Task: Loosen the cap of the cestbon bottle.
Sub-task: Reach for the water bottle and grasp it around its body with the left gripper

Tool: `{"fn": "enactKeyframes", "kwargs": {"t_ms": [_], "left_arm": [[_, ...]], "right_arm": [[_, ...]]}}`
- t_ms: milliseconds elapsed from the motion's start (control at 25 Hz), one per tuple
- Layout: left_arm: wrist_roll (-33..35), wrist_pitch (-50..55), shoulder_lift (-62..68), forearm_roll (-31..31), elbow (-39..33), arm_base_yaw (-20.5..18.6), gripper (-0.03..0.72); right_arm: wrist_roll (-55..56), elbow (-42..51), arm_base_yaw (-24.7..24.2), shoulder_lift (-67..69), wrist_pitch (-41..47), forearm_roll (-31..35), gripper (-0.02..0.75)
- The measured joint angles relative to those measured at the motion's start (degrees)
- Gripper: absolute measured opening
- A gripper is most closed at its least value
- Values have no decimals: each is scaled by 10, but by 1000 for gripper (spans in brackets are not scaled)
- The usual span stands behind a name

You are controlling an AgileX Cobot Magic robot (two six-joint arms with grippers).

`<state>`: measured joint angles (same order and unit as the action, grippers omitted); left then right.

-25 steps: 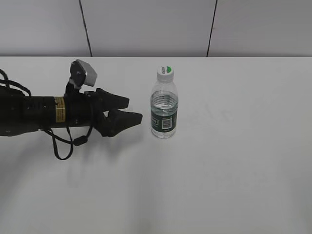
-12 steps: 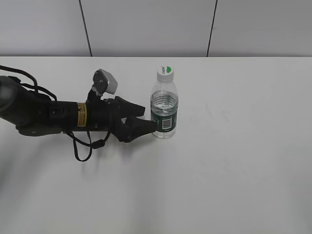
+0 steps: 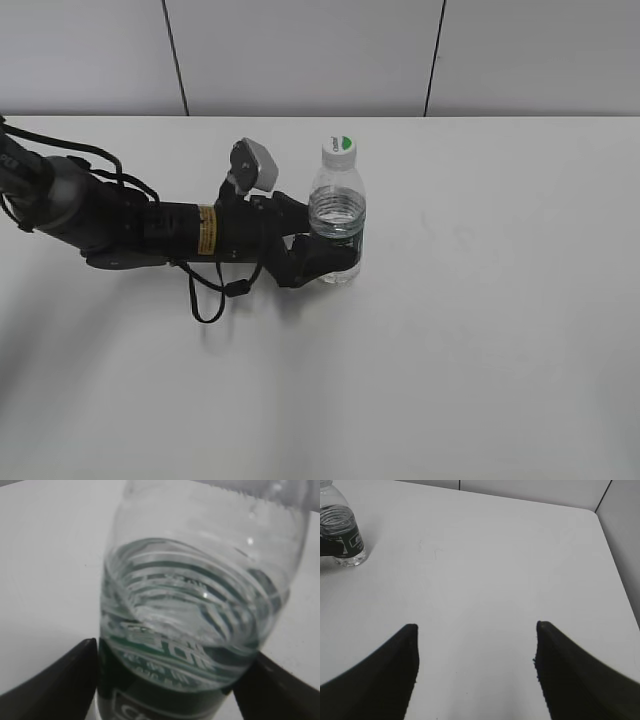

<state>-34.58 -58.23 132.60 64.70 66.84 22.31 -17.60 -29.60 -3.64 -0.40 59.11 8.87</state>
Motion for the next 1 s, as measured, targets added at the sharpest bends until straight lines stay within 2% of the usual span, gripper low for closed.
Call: {"fn": "enactKeyframes", "kwargs": {"t_ms": [360,1000], "left_arm": [[0,-1,19,-27,26,23,631],[6,-22,36,-58,26,25,588]], "right_arm": [[0,0,0,0,0,0,552],[0,0,0,0,0,0,552]]}}
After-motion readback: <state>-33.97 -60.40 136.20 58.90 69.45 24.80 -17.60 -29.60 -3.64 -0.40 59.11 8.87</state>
